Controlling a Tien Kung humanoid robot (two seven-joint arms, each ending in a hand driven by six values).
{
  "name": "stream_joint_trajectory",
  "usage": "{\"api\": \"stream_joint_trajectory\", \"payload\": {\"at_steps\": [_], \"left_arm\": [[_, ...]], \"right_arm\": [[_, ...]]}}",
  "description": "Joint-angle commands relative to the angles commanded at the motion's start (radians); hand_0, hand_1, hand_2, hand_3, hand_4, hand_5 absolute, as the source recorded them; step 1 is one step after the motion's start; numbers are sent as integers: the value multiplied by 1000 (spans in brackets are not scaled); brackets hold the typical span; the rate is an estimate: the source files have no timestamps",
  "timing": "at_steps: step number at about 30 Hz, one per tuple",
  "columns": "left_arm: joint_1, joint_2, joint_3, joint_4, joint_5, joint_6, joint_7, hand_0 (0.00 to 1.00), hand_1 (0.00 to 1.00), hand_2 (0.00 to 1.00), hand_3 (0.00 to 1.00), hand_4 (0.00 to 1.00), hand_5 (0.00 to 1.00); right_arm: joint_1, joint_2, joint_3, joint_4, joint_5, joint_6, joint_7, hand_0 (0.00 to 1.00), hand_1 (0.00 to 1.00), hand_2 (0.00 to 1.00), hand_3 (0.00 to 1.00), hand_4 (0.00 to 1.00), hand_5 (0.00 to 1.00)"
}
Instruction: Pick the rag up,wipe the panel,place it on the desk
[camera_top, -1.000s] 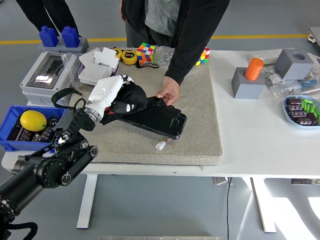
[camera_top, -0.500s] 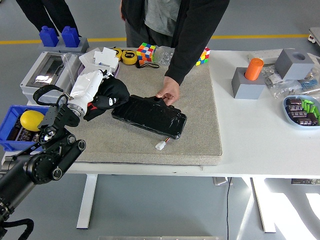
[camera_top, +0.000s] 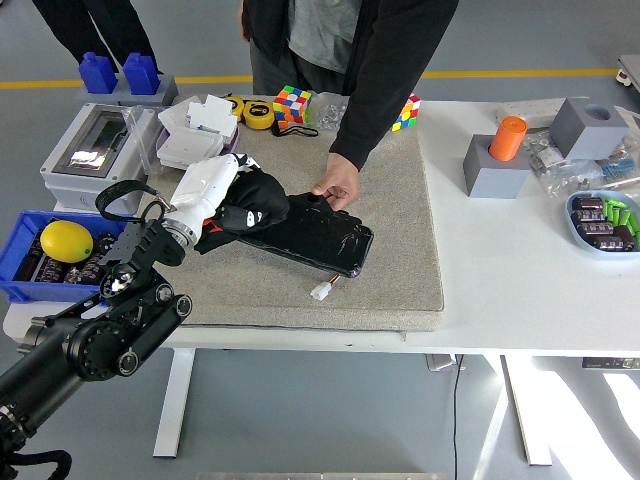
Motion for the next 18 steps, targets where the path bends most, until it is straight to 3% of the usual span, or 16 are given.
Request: {"api": "stream_joint_trajectory", "payload": {"at_steps": [18], "left_arm": [[-5,-58,221,-67,-46,4,3,235,321,441,558,745,2]], "right_arm": [[0,-1,-4,1,0,1,0,593,604,539,533,907,360]]}}
